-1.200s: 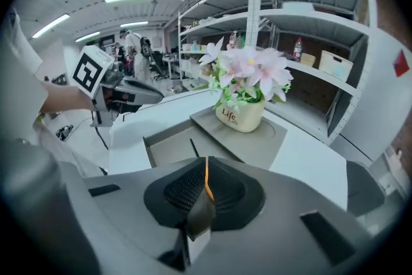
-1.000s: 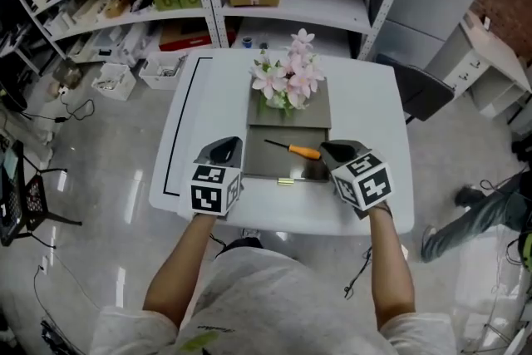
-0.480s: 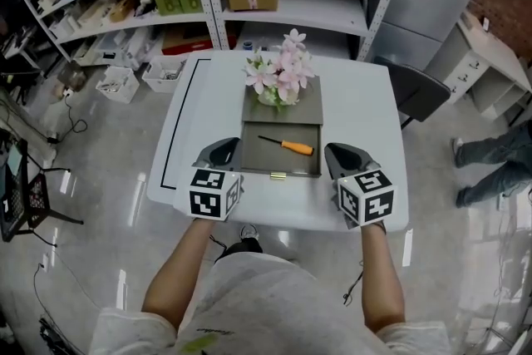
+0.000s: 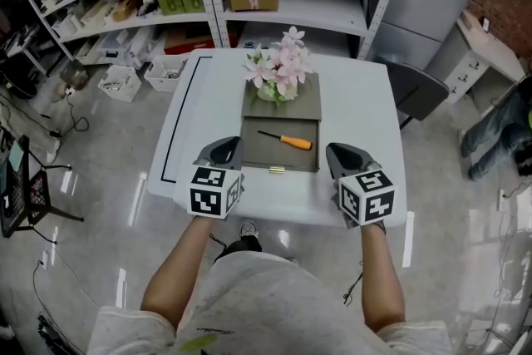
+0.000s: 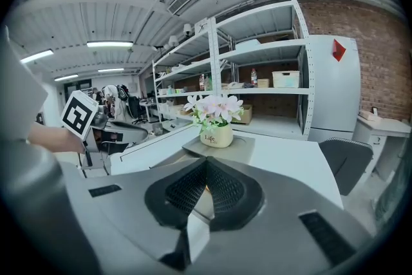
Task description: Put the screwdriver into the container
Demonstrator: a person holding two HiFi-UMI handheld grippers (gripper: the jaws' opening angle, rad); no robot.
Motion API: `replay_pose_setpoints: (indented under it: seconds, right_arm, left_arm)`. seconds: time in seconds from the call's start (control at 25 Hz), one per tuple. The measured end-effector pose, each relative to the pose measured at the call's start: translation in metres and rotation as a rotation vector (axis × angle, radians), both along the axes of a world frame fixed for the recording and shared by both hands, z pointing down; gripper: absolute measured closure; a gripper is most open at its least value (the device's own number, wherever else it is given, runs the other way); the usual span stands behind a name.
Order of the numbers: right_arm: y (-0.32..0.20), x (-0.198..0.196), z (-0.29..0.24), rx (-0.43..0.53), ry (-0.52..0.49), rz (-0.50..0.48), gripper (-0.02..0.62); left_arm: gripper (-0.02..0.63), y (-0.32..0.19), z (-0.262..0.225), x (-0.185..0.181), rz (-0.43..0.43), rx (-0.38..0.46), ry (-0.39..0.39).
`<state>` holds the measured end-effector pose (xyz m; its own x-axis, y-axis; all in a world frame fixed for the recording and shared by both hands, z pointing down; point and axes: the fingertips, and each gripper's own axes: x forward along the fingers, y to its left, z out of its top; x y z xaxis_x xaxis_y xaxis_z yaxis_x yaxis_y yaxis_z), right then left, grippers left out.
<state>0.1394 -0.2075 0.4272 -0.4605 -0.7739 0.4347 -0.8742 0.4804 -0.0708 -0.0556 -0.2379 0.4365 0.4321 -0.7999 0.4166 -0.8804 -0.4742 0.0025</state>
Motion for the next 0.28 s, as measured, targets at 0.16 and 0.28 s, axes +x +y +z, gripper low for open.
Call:
replay_pose_setpoints:
  seconds: [0.16,0.28]
  right_arm:
    - [0.0016,-0.0023,0.0024,-0.004,0.001,-0.005,0.591]
    - [0.0036,-0.0038,0.0033,-0.007,0.002,-0.006,0.591]
  left_arm:
    - [0.601,0.0019,0.0034,-0.0016,0.0,-0.009,-0.004]
    - [0.601,0.0038,0.0058,-0.0024,0.002,-0.019,-0.008]
